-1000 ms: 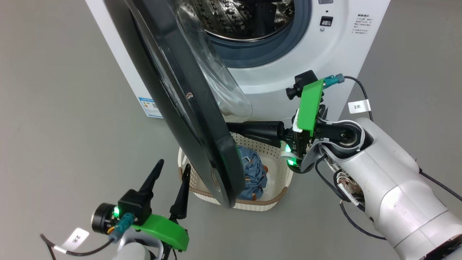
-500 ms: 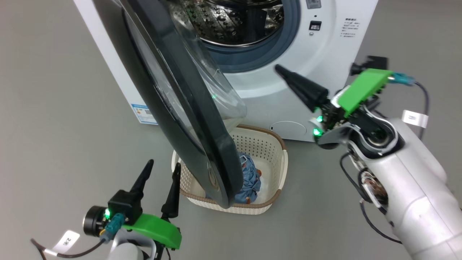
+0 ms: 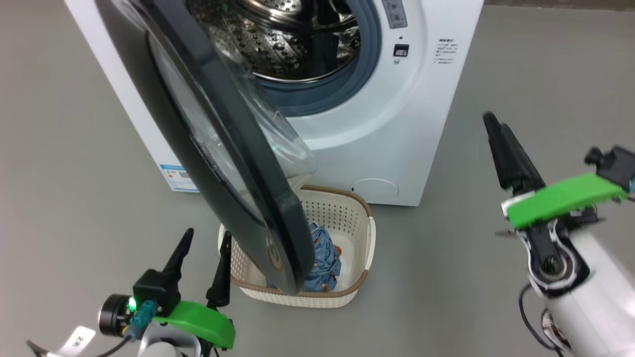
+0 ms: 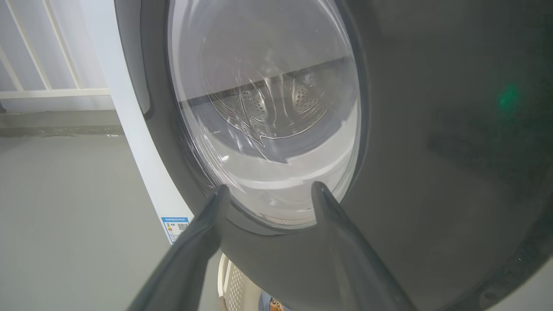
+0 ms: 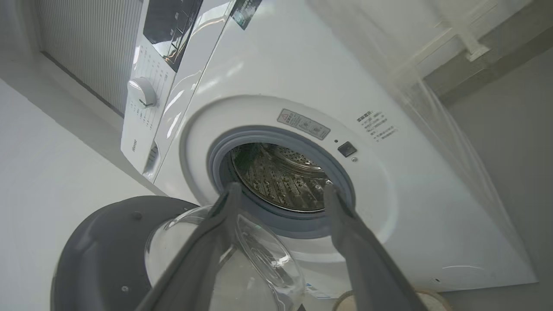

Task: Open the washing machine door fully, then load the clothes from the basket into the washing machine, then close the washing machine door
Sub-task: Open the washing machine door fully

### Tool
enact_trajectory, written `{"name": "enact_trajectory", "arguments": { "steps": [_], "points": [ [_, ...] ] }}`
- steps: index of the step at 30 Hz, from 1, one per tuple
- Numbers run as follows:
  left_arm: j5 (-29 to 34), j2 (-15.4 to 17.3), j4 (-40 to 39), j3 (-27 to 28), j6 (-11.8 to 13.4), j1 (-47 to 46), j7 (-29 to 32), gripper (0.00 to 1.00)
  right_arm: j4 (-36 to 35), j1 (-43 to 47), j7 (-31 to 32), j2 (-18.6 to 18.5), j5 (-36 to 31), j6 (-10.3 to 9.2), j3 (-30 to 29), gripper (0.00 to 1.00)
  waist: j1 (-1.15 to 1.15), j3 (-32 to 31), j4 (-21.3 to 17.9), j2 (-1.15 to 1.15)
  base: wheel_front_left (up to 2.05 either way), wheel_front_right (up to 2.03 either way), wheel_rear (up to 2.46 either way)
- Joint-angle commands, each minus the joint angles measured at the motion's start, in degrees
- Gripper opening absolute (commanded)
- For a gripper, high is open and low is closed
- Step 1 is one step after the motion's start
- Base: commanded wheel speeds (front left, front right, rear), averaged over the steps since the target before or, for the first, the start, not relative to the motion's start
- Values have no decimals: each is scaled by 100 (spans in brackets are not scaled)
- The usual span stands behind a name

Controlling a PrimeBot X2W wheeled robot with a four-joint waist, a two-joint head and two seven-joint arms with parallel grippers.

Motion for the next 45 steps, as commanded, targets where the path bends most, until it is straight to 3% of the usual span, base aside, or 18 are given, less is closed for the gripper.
{"name": "enact_trajectory", "arguments": {
  "steps": [1,6,9,15,21,29,45],
  "points": [
    [70,103,-92,192,41,15,-61,100,-101,85,-142,-54,-183,26,56,100,0,-80,-88,0,0,0,0],
    [91,100,-63,191,2,103,-61,100,231,569,-532,-216,-1681,26,-244,100,0,-213,-192,0,0,0,0],
    [99,99,-25,194,-9,134,-61,100,231,949,-558,-107,-2564,26,-698,100,0,-264,-260,0,0,0,0],
    [97,117,-29,255,12,269,-61,100,-263,1907,-562,416,-4535,26,-1673,100,0,-379,-426,0,0,0,0],
    [103,120,-31,261,1,342,-61,100,-747,2762,-563,901,-5824,26,-2266,100,0,-406,-476,0,0,0,0],
    [103,133,-41,289,-11,391,-61,100,-1304,3492,-427,1274,-6456,26,-2757,100,0,-411,-506,0,0,0,0],
    [98,112,-50,273,-20,391,-61,100,-1725,3731,-164,1351,-6572,26,-2877,100,0,-411,-493,0,0,0,0]
  ]
}}
